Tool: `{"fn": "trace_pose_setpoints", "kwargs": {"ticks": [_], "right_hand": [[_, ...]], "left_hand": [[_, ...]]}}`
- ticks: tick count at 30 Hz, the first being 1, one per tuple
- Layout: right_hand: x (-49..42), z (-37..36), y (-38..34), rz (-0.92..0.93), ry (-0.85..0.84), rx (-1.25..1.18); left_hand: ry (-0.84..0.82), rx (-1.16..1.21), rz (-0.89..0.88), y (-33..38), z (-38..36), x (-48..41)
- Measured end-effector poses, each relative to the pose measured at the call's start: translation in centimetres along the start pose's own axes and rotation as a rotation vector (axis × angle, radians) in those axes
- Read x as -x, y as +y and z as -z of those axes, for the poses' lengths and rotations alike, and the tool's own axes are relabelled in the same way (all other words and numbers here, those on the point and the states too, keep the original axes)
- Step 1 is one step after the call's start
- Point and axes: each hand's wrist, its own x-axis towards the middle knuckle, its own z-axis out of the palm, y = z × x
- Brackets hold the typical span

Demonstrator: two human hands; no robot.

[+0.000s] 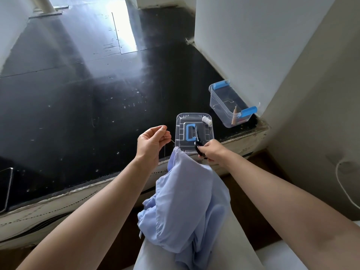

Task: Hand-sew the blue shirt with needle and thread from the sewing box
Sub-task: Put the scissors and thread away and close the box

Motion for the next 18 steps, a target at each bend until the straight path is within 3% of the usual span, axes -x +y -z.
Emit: {"fn": "trace_pose_setpoints", "kwargs": {"ticks": [7,12,16,18], "right_hand": [[-4.4,1.1,0.1,0.064,0.199,0.439],[-6.1,1.1,-0.2,0.109,0.345,0.437],[-6.7,1.3,0.0,0.067,0.287,0.473],[-6.5,1.8,-0.3,0.160,0.318,0.416]], "left_hand": [[-0.094,-0.069,-0.091,2.3,-2.5,-3.6],[-0.179,-0.123,-0.083,2.1,-3.6,-5.2],[-0.245,-0.169,-0.049,1.7,-4.2,-5.6],[-0.275,-0.210,-0.044,1.6,-4.4,-5.6]]}}
